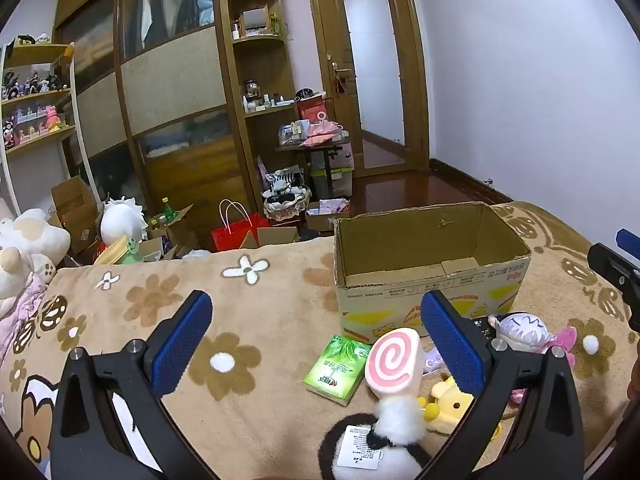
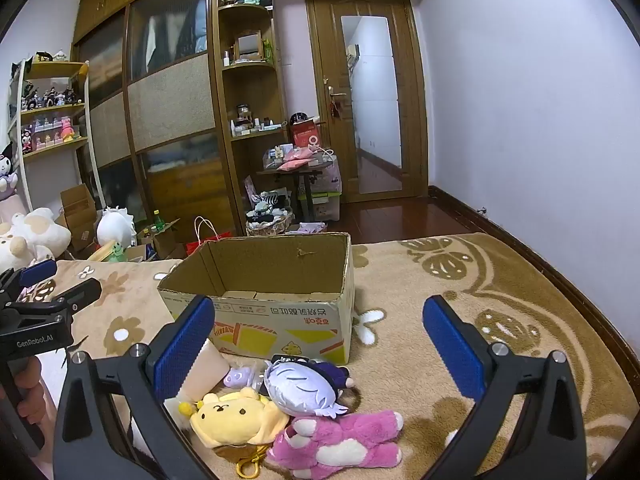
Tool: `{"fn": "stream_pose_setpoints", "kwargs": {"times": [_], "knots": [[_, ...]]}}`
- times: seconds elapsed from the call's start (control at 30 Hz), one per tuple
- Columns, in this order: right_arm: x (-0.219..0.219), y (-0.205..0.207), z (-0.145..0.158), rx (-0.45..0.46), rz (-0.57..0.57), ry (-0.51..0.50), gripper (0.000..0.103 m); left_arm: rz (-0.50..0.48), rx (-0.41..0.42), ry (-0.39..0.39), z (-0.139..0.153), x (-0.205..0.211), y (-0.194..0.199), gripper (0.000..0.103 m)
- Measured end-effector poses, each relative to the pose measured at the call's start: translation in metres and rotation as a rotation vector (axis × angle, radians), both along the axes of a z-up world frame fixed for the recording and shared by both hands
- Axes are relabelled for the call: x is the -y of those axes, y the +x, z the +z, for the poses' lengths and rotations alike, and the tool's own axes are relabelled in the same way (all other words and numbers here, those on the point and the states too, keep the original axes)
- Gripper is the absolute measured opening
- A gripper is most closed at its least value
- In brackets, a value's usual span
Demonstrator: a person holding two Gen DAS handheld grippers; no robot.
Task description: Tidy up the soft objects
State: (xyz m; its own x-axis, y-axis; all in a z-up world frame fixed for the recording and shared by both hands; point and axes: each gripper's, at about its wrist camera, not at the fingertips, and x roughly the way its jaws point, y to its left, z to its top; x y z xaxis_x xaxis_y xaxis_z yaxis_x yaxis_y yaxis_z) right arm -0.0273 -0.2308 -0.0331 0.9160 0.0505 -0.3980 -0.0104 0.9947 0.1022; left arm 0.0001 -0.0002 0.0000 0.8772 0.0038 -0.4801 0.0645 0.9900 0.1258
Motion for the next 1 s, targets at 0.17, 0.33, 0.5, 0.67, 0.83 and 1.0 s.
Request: {"fn": "stream_pose_setpoints", "kwargs": {"times": [0.17, 0.33, 0.5, 0.67, 0.83, 1.0], "knots": [[-0.0001, -0.0002, 0.0, 0.003, -0.001, 0.0, 0.103, 0.0, 0.006, 0.002, 0.0001, 0.0001, -0.0003, 0.103], [-0.0001, -0.0002, 0.0002, 0.002, 0.0, 0.001, 0.103, -0.002, 0.004, 0.001, 0.0002, -0.0002, -0.0003, 0.103], [-0.0003, 0.0, 0.0001, 0.001, 0.0, 0.001, 0.103, 0.0, 0.004, 0.003, -0.0001, 0.0003, -0.0001, 0.103], [-0.0007, -0.0001, 0.0001, 0.001, 0.0, 0.0, 0.103, 0.001, 0.004, 0.001, 0.0001, 0.0, -0.0003, 0.103], [-0.0009, 0.0001, -0.0001, 0.002, 0.001, -0.001, 0.103, 0.003, 0.005, -0.001, -0.0002, -0.0001, 0.0, 0.103], [-0.001, -0.0005, 0.0003, 0.001, 0.001, -0.001, 0.103, 0.003, 0.004, -0.003, -0.0001, -0.0004, 0.0, 0.103]]}}
